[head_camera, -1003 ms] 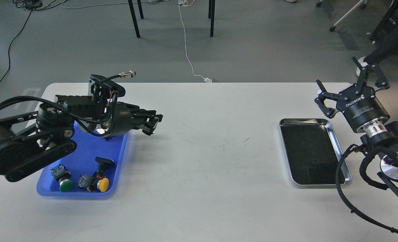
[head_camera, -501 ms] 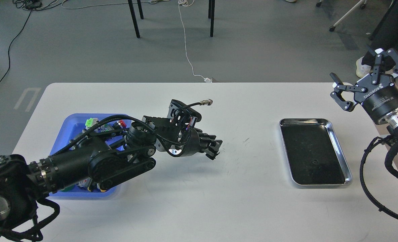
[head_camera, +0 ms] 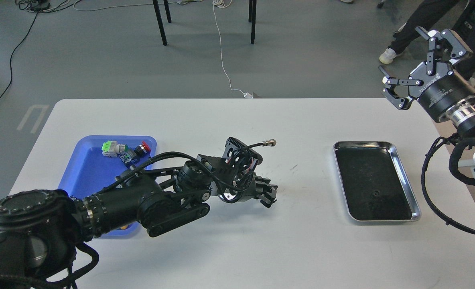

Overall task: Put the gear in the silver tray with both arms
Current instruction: 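Carry the black gear to the table middle and release it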

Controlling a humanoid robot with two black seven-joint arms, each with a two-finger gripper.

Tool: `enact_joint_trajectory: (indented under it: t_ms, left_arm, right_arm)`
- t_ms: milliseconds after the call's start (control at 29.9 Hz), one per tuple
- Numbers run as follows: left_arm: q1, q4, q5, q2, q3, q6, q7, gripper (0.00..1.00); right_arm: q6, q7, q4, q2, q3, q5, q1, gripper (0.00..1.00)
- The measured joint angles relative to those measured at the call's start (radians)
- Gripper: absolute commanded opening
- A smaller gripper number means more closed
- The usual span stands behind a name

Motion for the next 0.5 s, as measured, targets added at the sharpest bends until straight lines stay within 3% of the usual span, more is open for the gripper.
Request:
enact_joint_trajectory:
  t_ms: [134, 267, 301, 501]
  left_arm:
    - [-0.005, 0.002, 0.004, 0.000, 0.019, 0.000, 0.002, 0.31]
    - [-0.005, -0.001, 0.004, 0.000, 0.027, -0.001, 0.011, 0.67]
    - [-0.005, -0.004, 0.001, 0.001, 0.025, -0.001, 0.012, 0.71]
    - [-0.005, -0.056, -0.079, 0.000, 0.007, 0.017, 0.012, 0.75]
  right_arm:
    - [0.000, -0.001, -0.008, 0.004, -0.024, 0.000, 0.022, 0.99]
    - [0.000, -0.003, -0.009, 0.004, -0.028, 0.000, 0.023, 0.99]
    - [0.001, -0.003, -0.009, 0.004, -0.028, 0.000, 0.023, 0.99]
    - [0.001, -0.011, -0.009, 0.002, -0.029, 0.000, 0.026, 0.99]
